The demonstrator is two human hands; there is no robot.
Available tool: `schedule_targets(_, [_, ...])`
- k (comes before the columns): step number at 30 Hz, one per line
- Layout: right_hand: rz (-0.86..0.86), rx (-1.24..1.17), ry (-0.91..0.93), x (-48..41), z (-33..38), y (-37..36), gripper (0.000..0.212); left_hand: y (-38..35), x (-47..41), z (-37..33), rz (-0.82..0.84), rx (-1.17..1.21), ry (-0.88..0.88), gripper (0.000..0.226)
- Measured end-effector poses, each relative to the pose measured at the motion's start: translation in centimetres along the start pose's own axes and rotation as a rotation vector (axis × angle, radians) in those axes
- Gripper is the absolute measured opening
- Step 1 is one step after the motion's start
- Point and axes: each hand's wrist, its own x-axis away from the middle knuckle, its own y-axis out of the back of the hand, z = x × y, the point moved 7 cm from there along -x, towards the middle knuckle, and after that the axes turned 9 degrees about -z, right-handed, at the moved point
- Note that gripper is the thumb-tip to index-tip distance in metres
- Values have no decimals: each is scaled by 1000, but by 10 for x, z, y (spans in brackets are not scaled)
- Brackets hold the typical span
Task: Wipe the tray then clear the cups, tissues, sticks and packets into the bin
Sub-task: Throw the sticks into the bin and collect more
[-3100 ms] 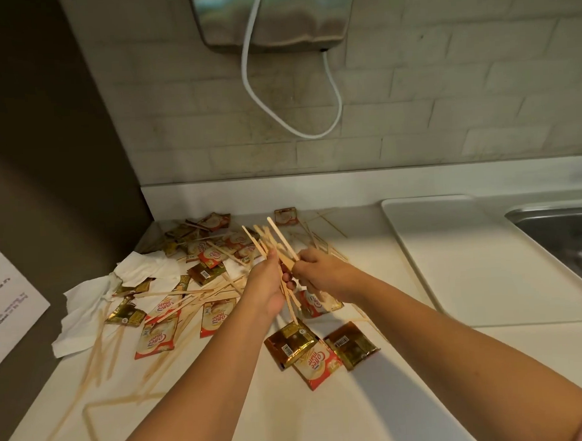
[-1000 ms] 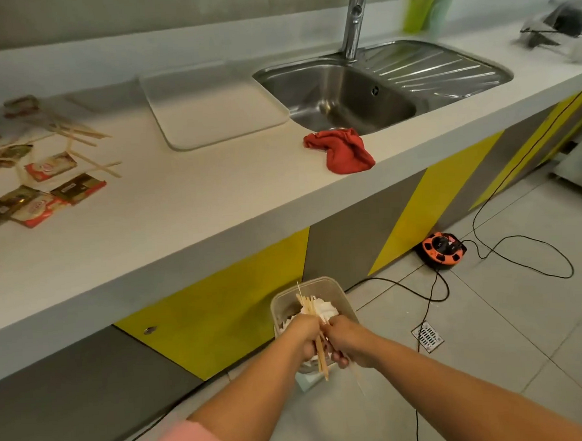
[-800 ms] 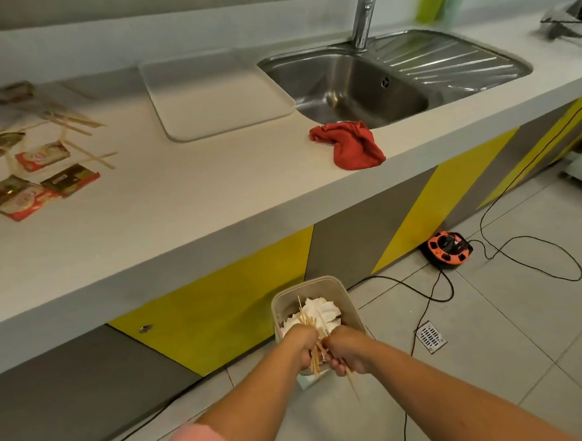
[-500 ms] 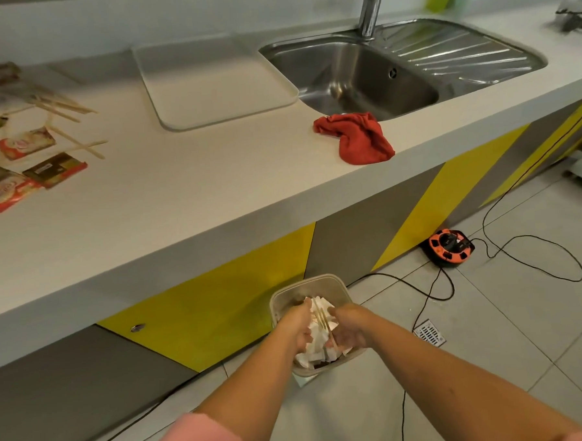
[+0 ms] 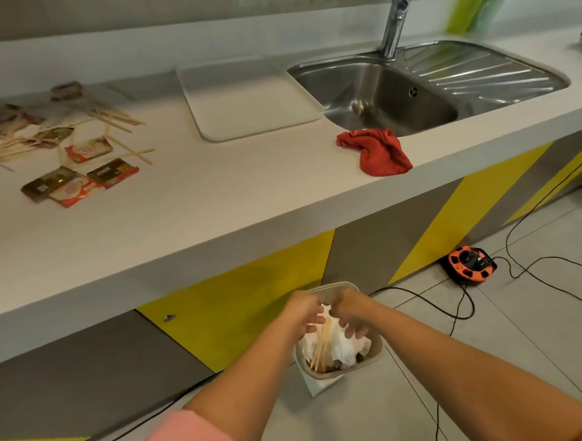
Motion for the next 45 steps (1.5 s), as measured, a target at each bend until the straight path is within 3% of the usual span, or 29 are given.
schedule_targets(4, [-38,364,141,20,49,13,14,27,24,-31,-31,-203,-150,29])
schedule_targets(9, [-60,567,293,55,115,30,22,78,61,-74,-105,-310,-340,29])
schedule_targets(17, [-147,597,469,102,207,49,28,167,114,-110,-175,-362,-456,16])
schedule_targets(22, [-246,597,587,115,270,50,16,240,124,-125,-357,-322,-495,13])
schedule_targets(27, [-434,478,741,113,331,46,20,316,118,-131,-519,-238,-496,11])
schedule_targets(34, [-556,409,866,93,397,35,23,406,92,-134,-720,-202,-483,15])
schedule_targets(43, [-484,474,941,60,440,17,30,474,56,-146,-875,-241,-417,12])
schedule_targets(45, [-483,487,932,55,446,17,23,477,48,-147,-853,-391,-381,35])
